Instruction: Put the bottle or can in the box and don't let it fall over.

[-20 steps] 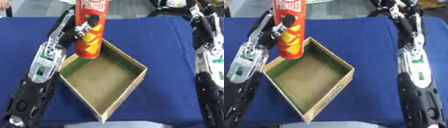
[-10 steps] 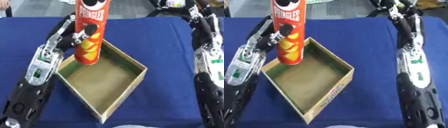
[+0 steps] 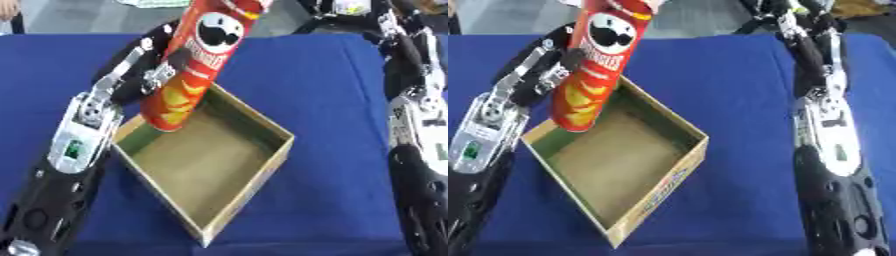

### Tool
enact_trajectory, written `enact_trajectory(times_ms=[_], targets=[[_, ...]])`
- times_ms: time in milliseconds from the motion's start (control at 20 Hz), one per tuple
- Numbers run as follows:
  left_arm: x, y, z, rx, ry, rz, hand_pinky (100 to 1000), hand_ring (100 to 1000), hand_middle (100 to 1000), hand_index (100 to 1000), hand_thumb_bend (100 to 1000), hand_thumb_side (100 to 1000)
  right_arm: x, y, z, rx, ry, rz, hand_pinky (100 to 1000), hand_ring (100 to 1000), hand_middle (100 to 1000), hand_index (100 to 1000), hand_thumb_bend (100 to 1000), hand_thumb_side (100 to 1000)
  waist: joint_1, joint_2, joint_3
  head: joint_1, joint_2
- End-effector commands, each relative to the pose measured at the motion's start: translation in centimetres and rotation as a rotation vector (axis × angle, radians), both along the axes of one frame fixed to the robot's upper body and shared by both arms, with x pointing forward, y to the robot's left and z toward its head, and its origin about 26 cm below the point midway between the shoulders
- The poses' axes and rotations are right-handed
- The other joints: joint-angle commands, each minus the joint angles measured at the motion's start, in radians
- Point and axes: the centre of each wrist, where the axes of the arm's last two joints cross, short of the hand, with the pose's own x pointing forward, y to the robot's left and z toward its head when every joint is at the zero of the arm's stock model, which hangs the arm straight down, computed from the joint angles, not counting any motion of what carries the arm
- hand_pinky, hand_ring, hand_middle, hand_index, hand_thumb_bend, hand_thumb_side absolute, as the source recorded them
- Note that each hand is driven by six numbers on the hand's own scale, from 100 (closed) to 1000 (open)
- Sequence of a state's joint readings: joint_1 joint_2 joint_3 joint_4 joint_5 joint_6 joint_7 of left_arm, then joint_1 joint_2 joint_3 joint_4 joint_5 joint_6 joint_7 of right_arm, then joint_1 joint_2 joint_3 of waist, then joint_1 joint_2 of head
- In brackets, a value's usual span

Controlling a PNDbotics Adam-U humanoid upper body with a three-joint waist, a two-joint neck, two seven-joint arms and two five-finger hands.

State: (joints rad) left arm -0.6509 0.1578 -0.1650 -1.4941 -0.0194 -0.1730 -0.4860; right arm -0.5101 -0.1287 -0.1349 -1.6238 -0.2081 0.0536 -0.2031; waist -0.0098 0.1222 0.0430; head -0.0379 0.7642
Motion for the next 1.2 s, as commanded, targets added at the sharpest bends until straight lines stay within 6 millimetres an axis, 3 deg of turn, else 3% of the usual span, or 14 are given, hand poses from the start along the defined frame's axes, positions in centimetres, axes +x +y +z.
enact_trajectory(times_ms=[50,150,350,600,700,900,1200], targets=[[0.0,0.2,0.9,0.031,-0.029,-0.008,1000,836,707,997,566,817,0.0,-0.4,0.9,-0.011,-0.024,-0.004,777,956,1000,814,543,360,-0.001,-0.018,0.000,-0.003,-0.001],[0.0,0.2,0.8,0.043,-0.024,-0.006,1000,836,704,994,651,841,0.0,-0.4,0.9,-0.011,-0.023,-0.002,777,956,1000,814,542,359,-0.001,-0.017,0.000,-0.002,-0.002],[0.0,0.3,0.9,0.032,-0.016,0.003,1000,827,685,970,527,806,0.0,-0.3,0.9,-0.010,-0.024,-0.001,777,956,1000,814,541,360,-0.001,-0.018,0.000,-0.004,-0.004],[-0.2,0.6,1.2,-0.012,0.005,0.024,1000,804,654,901,273,771,0.0,-0.3,0.9,-0.010,-0.025,-0.001,777,956,1000,814,540,360,-0.001,-0.021,0.002,-0.005,-0.005],[-0.2,1.2,1.6,-0.037,0.011,0.056,1000,790,643,877,237,771,0.0,-0.3,0.9,-0.011,-0.026,-0.001,777,956,1000,814,540,360,0.000,-0.022,0.003,-0.005,-0.005],[-0.4,3.9,3.2,-0.116,-0.011,0.137,1000,774,635,848,180,744,-0.1,-0.5,1.1,-0.019,-0.030,-0.009,778,956,1000,814,540,362,0.002,-0.028,0.009,-0.013,0.001],[-1.8,11.8,5.0,-0.228,-0.045,0.376,1000,769,635,846,157,727,-0.2,-1.0,1.3,-0.033,-0.035,-0.025,778,957,1000,815,537,364,0.007,-0.034,0.024,-0.028,0.004]])
